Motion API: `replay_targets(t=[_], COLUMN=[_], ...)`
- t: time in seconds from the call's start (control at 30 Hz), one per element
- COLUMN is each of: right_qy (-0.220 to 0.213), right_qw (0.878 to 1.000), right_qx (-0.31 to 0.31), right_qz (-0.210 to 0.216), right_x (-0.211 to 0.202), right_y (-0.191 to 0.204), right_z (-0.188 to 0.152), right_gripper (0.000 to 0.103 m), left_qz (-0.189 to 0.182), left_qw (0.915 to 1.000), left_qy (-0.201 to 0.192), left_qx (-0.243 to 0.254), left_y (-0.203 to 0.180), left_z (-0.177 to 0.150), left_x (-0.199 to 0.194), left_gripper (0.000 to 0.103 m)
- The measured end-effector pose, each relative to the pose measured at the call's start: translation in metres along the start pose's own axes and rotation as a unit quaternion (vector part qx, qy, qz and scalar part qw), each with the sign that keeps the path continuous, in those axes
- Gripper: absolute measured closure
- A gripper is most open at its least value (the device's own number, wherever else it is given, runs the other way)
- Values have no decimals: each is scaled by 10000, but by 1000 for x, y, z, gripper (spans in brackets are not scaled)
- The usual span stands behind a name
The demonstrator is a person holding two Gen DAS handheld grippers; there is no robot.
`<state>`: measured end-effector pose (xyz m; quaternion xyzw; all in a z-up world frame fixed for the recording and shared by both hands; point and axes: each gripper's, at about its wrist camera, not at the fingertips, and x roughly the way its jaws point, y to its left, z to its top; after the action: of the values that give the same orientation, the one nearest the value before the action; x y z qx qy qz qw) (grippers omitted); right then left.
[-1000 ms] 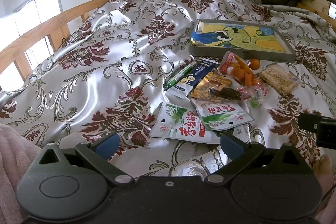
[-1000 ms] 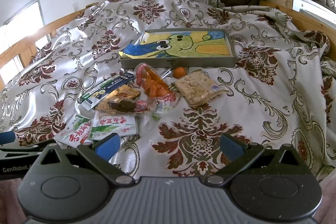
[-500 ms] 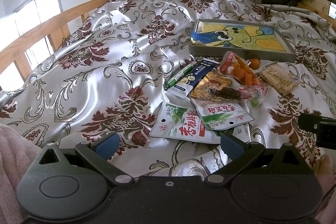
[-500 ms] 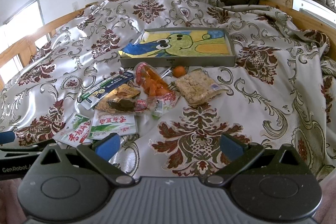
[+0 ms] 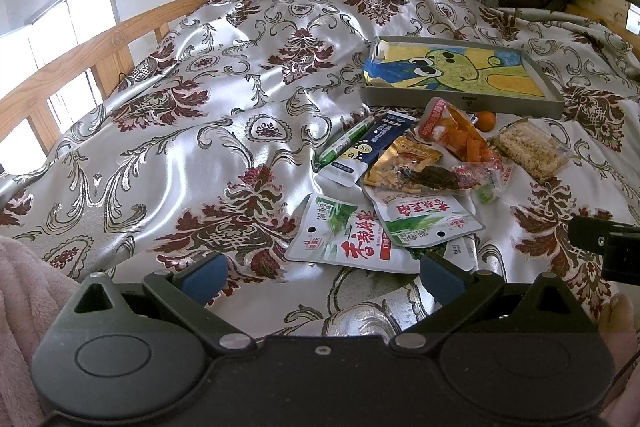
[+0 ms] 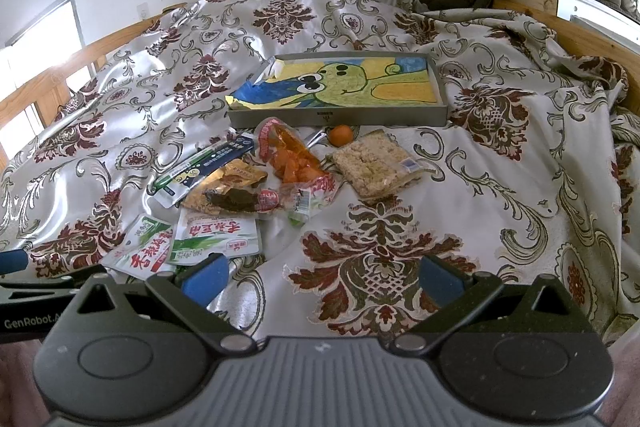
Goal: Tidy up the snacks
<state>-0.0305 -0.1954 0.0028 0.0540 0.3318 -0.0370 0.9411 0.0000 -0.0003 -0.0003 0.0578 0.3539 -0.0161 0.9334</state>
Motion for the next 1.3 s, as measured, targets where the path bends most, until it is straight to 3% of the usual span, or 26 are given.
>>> replay_targets(t=[0.73, 1.13, 1.3], right_qy=[27, 739, 966], right_qw=[9999, 9936, 9913], right_qx=[38, -42, -322], right_qz=[132, 849, 830], right_x=[0, 28, 55], right_y=[-1, -14, -18], right_z=[-1, 32, 50], right_gripper=[0, 0, 0], left_qz=[-91, -422, -868], left_qw=[9998, 9967, 9911], left_qy=[150, 680, 914], left_qx=[30, 108, 421], left_y=[4, 17, 23], left_z=[4, 36, 65], left_x=[2, 23, 44], left_gripper=[1, 1, 1])
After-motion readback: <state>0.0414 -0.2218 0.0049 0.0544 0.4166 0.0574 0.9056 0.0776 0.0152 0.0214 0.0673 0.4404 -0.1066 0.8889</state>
